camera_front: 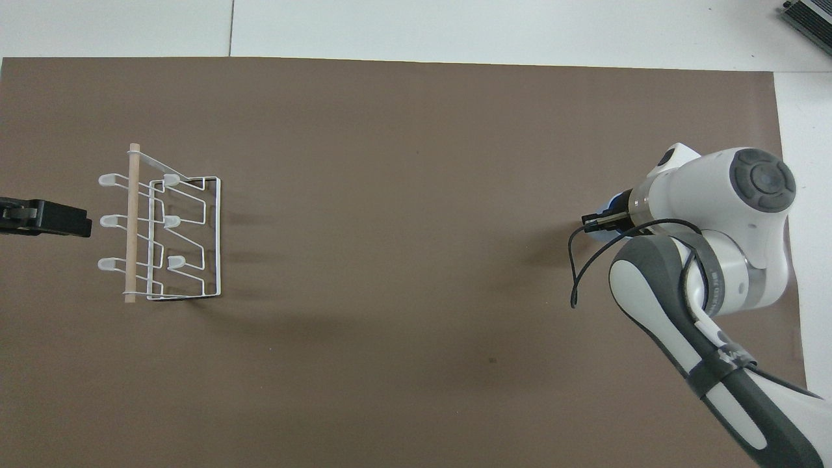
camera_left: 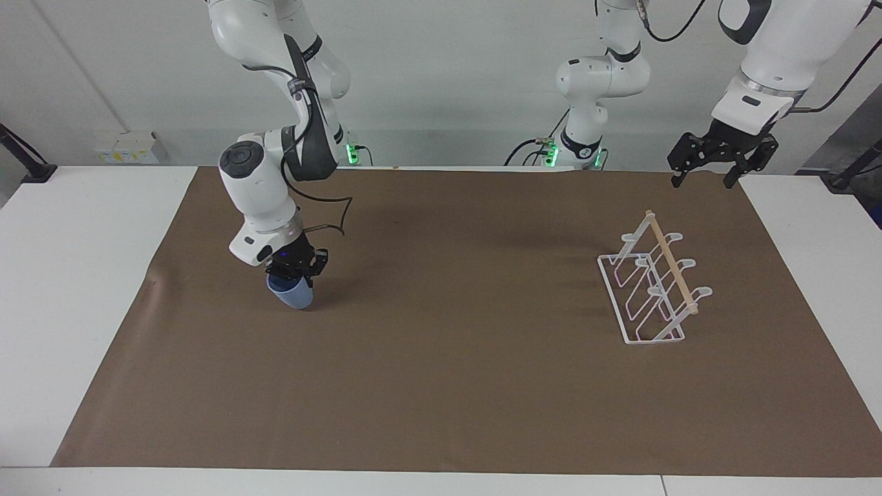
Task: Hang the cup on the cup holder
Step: 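Lift the blue cup with the right gripper and carry it toward the rack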
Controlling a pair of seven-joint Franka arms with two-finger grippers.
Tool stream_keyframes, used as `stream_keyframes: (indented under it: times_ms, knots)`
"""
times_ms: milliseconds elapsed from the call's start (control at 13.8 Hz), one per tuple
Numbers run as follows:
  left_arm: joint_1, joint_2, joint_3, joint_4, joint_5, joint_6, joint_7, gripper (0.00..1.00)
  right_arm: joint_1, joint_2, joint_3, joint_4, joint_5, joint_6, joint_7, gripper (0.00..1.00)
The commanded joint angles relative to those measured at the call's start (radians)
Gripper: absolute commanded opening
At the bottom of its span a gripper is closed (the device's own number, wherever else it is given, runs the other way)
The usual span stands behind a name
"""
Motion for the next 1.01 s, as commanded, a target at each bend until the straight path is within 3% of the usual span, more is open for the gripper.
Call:
stream_keyframes:
  times_ms: [0, 361, 722, 939]
  knots:
    - [0.002, -0.025, 0.002, -0.023, -0.002, -0.008, 0.005, 1.0, 0.006, -0.004, 0.011, 0.131, -0.014, -0.147, -0.012, 0.0]
    - [0.002, -0.025, 0.002, -0.023, -0.002, -0.008, 0.005, 1.0, 0.061, -0.045, 0.046, 0.305, 0.006, -0.338, -0.006, 0.0]
    - [-0.012, -0.028, -0.003, -0.025, -0.002, -0.011, 0.005, 1.0, 0.061, -0.109, 0.074, 0.373, 0.015, -0.469, -0.003, 0.0]
    - [-0.001, -0.038, -0.003, -0.033, -0.026, -0.042, -0.002, 1.0, 0.061, -0.137, 0.074, 0.373, 0.118, -0.477, -0.003, 0.0]
